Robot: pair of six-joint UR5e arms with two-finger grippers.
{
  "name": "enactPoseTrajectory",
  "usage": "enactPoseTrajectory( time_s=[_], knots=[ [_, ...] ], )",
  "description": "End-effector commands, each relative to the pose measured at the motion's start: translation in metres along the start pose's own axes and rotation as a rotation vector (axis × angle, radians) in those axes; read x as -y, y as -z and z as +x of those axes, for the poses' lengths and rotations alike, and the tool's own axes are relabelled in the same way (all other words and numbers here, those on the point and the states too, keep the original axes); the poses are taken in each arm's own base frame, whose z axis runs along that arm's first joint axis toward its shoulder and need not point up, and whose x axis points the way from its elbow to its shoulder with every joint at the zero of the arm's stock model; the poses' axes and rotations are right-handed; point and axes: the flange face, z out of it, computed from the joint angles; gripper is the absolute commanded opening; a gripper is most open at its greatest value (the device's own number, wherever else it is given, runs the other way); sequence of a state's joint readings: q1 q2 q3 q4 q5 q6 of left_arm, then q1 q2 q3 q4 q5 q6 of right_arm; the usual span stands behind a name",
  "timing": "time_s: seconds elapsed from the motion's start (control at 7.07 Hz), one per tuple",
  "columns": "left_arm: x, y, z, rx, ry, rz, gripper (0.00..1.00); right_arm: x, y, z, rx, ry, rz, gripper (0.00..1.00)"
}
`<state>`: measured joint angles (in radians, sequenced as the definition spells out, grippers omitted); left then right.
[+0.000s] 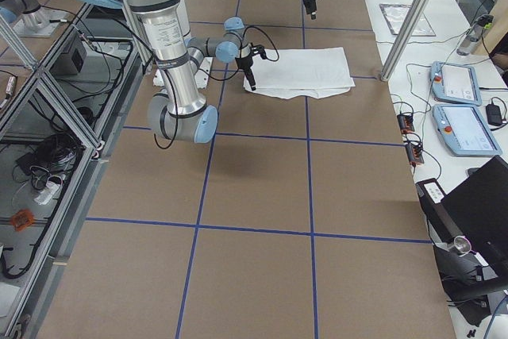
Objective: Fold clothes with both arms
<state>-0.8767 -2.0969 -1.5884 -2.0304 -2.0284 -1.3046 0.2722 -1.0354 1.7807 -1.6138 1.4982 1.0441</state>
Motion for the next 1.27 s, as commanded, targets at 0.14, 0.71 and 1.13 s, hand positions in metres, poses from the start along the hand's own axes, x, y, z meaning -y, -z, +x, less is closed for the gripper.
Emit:
enactPoseTrajectory(
  time_s=[0.14,0.71,1.13],
  knots=[
    [-0.006,-0.004,0.004,-0.001,-0.001,-0.011,1.0,0.0,-0.006,0.012,-0.033,-0.003,-0.013,1.0],
    [-0.029,-0.011,0.024,-0.022,0.012,-0.042,1.0,-0.017,0.001,0.083,-0.067,0.03,-0.012,1.0],
    [-0.03,-0.011,0.024,-0.024,0.007,-0.041,1.0,-0.004,0.025,0.119,-0.061,0.041,0.017,1.0]
  ],
)
